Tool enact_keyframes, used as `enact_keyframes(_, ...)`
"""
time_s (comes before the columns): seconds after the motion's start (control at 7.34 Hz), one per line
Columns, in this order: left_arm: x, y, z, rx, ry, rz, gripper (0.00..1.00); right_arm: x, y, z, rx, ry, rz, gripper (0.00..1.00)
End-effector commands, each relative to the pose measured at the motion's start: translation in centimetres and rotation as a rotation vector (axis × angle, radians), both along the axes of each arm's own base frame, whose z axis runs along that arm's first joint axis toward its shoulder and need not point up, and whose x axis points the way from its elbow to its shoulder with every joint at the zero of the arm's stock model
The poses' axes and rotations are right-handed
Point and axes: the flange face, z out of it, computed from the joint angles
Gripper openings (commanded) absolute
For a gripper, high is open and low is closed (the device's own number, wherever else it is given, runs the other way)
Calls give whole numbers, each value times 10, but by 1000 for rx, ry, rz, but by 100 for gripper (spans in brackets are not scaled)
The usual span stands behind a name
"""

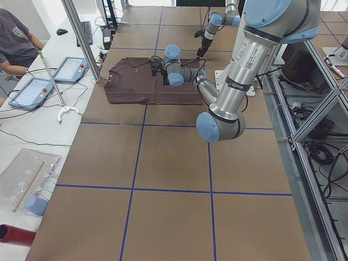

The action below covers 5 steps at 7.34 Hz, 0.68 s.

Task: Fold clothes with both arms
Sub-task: 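Move both grippers to the shirt hem corners nearest the robot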

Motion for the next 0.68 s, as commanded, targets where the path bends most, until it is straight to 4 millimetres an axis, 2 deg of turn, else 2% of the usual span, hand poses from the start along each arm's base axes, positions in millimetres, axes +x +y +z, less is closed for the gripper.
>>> enact_keyframes(0.0,2,1,1,-1,-2,3,71,-1,-7,9,1,22,15,72)
enact_keyframes(0.41,4,-1,7,-5,-11,6,71,-6,-9,18,0,39,18,69)
enact_keyframes(0.55,5,-2,8,-6,-11,4,71,-7,-9,17,0,37,18,57)
